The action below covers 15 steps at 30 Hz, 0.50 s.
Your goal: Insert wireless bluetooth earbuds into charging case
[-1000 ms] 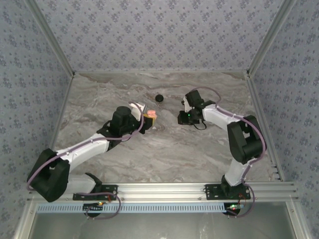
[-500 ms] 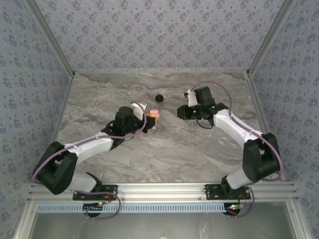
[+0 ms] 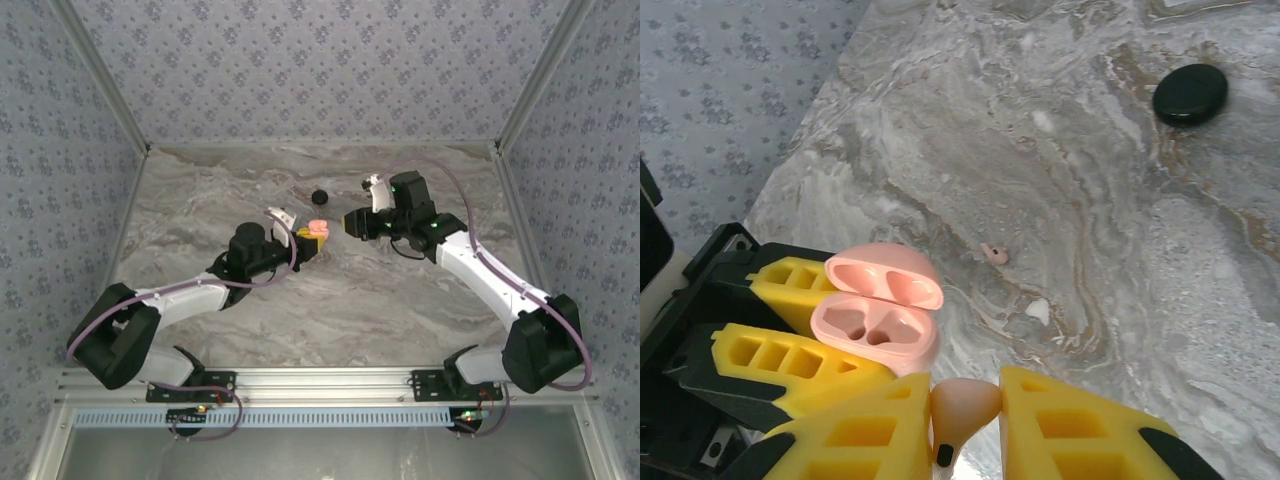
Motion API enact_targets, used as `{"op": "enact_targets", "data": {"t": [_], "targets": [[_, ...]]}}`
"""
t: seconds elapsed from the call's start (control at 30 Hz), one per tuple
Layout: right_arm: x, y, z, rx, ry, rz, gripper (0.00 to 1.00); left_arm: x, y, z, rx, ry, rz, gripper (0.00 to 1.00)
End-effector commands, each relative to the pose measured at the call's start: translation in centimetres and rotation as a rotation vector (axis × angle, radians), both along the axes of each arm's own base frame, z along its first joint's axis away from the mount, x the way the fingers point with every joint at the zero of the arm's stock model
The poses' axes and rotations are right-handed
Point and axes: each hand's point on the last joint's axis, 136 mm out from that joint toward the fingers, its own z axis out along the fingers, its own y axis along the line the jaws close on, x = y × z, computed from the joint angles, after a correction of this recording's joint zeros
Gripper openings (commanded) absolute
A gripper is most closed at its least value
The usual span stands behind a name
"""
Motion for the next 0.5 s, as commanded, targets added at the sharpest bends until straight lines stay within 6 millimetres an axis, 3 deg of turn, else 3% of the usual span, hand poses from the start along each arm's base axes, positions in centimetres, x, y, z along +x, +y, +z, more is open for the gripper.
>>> {"op": "enact_targets", "data": {"t": [0.0,0.47], "targets": [[-0.4,1.3,3.9,0.055,-0.103,0.053,0.22,-0.6,-0.7,2.4,-0.067,-0.096,-0.046,0.18],[-1.3,3.2,5.4,0.071,-0.154,0.105,0.22,-1.5,-1.9,4.1,-0.104,-0.135,-0.089,0.18]]}}
